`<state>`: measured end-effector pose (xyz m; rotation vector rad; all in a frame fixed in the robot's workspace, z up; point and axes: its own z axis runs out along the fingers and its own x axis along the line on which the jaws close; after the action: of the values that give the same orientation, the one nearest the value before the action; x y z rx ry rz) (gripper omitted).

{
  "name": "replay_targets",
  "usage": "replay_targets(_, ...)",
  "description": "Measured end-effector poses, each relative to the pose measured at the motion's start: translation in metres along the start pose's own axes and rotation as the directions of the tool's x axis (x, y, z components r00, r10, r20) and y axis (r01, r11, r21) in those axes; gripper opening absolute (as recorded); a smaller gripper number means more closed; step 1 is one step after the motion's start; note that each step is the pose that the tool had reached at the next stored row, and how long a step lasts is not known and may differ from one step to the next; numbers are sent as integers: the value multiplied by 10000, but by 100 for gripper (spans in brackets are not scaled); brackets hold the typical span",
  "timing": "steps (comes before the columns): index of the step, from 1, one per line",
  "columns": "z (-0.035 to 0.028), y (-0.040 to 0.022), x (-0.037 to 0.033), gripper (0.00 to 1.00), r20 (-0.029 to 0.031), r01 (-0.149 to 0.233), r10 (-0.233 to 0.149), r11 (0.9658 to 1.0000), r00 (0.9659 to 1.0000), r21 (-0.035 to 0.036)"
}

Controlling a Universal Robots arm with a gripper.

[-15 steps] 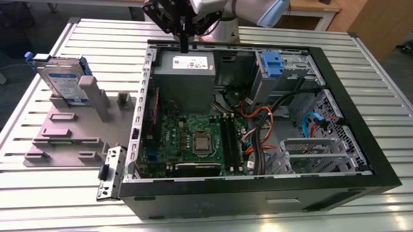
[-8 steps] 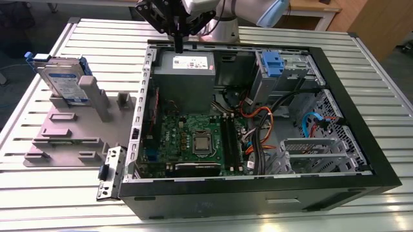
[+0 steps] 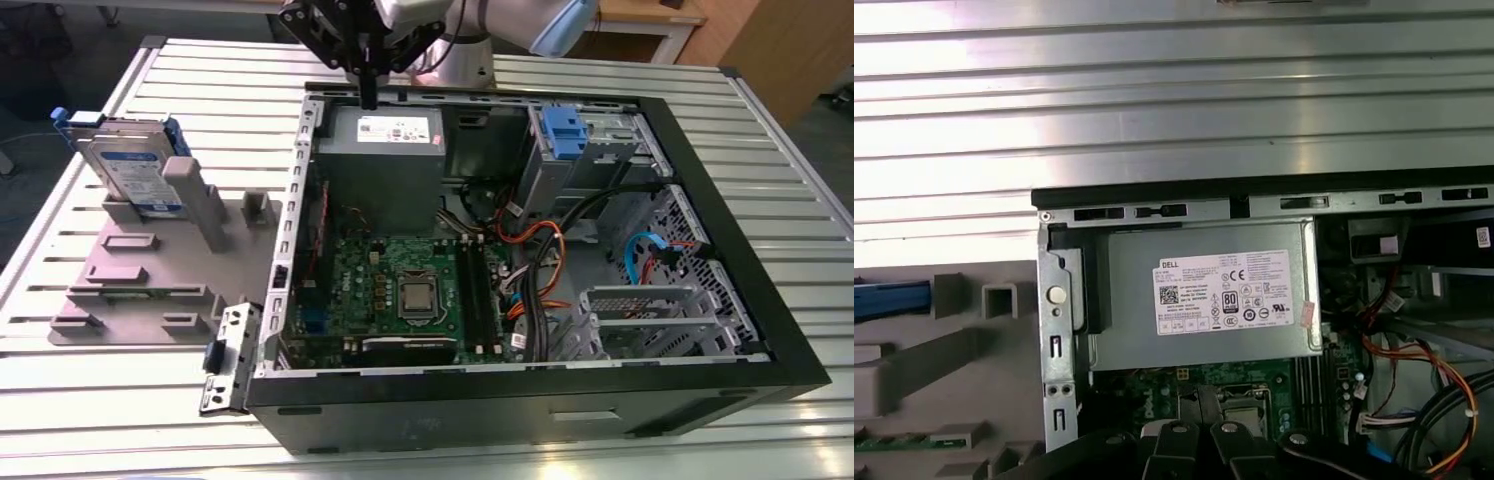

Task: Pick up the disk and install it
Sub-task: 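Reach for the disk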

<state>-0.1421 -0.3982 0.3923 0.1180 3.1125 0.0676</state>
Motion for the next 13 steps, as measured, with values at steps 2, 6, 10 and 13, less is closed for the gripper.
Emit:
replay_targets(2,0,3,16,11,0,0,0,10000,10000,0)
replay_targets(6,0,2,66,11,0,0,0,10000,10000,0)
replay_targets(10,-1,-1,104,11,0,0,0,10000,10000,-1)
replay_targets(13,-1,-1,105,11,0,1,-1,10000,10000,0)
